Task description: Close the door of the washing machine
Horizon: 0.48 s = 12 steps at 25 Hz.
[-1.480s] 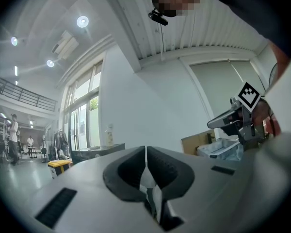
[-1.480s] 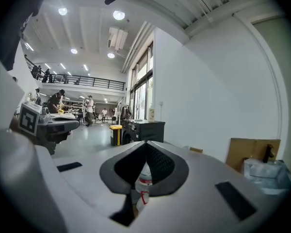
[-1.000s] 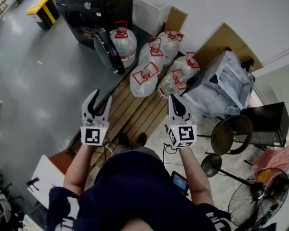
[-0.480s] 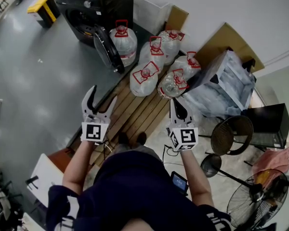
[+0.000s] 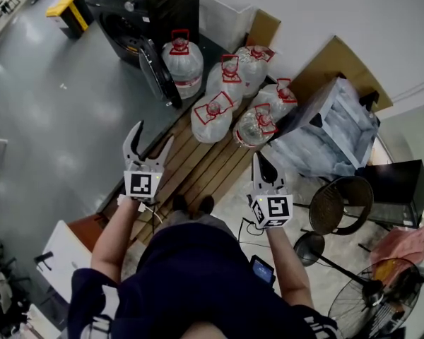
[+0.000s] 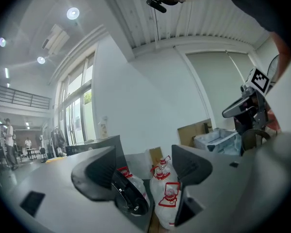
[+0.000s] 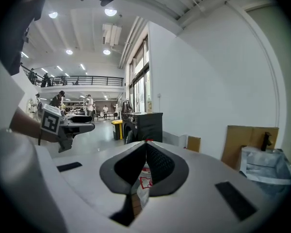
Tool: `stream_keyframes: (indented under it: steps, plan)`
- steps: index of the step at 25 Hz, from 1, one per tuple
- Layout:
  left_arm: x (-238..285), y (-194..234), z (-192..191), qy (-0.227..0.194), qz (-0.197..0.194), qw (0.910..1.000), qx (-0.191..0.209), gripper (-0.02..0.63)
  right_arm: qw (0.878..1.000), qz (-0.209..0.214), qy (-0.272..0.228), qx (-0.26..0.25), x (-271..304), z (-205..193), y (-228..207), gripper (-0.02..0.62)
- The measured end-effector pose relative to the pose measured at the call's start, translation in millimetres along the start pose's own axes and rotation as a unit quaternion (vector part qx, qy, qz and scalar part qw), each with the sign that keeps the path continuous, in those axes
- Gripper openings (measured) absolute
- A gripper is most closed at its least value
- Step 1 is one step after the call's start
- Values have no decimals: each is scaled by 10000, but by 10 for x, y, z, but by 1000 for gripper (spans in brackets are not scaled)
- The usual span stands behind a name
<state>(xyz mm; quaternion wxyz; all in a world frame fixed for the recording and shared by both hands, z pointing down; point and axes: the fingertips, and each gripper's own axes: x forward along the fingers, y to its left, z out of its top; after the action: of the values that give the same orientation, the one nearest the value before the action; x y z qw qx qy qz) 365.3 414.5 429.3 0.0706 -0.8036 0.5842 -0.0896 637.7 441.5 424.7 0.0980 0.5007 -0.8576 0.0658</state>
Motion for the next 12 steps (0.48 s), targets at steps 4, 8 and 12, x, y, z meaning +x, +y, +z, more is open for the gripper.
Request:
stream_keyframes:
  steps: [4,8,12]
  plan:
    - [169,-94,-147,211,154,9996,87,348,10000,89,31,24,-34,-102,-136,20]
    - [319,-158,-259,373,257,9989,153,348,9998,145,142,9,-110,-238,-247,20]
    - [443,-172,-296,541,327,9979,121,348,9996,163,238,43,-168,-347,-322,20]
